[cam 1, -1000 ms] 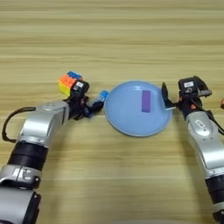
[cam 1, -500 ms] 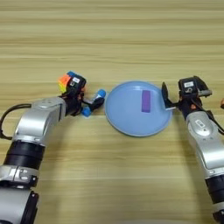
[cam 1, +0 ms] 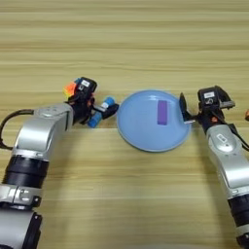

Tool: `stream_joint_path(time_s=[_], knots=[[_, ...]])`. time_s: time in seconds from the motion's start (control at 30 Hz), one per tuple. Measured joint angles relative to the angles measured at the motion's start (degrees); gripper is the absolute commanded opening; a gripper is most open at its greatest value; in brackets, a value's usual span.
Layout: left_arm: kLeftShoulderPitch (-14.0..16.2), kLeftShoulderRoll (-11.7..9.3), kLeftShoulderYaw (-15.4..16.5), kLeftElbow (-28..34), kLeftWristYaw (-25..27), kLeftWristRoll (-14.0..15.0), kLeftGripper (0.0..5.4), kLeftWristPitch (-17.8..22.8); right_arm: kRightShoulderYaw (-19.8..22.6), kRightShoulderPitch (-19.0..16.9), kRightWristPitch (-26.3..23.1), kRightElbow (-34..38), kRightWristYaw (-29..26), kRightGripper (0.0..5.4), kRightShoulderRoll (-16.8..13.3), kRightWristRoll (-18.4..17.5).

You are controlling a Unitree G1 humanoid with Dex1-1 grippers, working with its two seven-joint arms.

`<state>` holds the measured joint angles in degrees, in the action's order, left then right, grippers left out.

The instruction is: Move the objects on the table

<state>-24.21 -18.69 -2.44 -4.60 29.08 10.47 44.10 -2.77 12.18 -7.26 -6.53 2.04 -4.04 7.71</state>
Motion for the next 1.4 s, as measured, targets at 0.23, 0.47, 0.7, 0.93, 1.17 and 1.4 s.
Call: stream_joint_path(time_s=[0.23,0.47,0.7,0.93,1.17,1.4], knots=[[0.0,-0.1,0.9,2.5,1.2,1.9,5.37,0.0,0.0,0.3,0.3,-0.4,0.0,5.4,0.0,0.0],[0.0,-0.3,1.3,3.5,1.4,2.6,5.37,-3.2,0.0,0.3,0.4,-0.7,0.0,5.4,0.0,0.0],[-0.8,-0.6,2.6,2.3,1.3,2.5,5.37,-9.0,0.0,0.3,0.5,-0.7,0.0,5.4,0.0,0.0],[-2.7,-0.7,4.8,-2.2,0.8,2.1,5.37,-17.1,0.1,0.3,0.6,-0.8,-0.1,5.4,-0.1,0.0],[-4.3,-1.3,6.6,-10.9,0.7,1.0,5.37,-27.6,0.1,0.3,0.6,-1.1,-0.1,5.4,-0.2,0.0],[-6.6,-2.5,7.0,-21.8,0.3,-0.7,5.37,-36.3,0.1,0.3,0.8,-1.2,-0.2,5.4,-0.3,0.0]])
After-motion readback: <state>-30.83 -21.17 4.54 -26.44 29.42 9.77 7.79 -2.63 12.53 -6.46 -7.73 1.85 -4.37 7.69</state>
